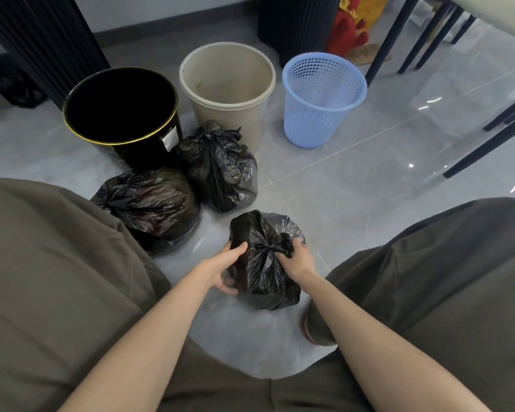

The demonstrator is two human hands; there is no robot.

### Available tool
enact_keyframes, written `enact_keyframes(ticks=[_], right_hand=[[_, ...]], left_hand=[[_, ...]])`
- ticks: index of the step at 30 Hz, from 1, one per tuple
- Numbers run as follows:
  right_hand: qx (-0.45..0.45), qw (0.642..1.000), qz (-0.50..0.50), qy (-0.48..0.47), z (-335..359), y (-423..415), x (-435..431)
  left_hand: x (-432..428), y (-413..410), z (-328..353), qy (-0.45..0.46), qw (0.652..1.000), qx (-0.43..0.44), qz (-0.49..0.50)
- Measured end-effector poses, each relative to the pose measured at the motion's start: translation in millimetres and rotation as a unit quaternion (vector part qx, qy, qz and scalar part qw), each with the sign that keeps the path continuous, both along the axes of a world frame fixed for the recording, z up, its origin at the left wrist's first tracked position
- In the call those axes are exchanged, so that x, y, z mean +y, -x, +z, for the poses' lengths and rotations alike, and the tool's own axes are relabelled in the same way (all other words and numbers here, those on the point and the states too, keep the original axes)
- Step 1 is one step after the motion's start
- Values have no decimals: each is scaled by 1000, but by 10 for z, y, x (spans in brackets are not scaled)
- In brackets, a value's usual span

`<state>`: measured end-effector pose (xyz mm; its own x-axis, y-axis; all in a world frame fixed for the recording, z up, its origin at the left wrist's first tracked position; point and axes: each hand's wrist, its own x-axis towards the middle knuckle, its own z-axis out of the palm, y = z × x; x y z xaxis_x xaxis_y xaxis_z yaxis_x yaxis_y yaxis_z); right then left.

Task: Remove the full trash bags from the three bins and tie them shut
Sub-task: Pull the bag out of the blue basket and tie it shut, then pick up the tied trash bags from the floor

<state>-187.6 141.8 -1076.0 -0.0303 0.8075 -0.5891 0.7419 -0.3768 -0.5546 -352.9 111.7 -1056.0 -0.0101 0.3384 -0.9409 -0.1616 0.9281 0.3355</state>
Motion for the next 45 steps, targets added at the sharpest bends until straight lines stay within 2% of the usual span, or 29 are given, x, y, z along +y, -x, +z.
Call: enact_keyframes(ticks=[7, 12, 17, 22, 30, 36, 45], right_hand=[[58, 993, -102, -19, -94, -68, 176], [112, 986, -119, -5, -24, -104, 497], [150, 981, -122, 2, -494, -222, 1078], [147, 983, -112, -8, 111, -60, 1260], [63, 983, -137, -109, 180, -78, 1235], [43, 979, -95, -177, 539, 21, 1152], [120, 967, -5, -224, 1524, 345, 1016]], left_hand=[[285, -182, -48, -66, 993, -30, 91], [615, -283, -116, -107, 983, -21, 149], [1057, -282, -108, -151, 972, -13, 177], [1431, -262, -137, -180, 970, -7, 161], [1400, -94, -37, -172, 982, 20, 69], [1376, 26, 555, -219, 975, 37, 6], [1120, 369, 1677, -333, 937, 107, 2]])
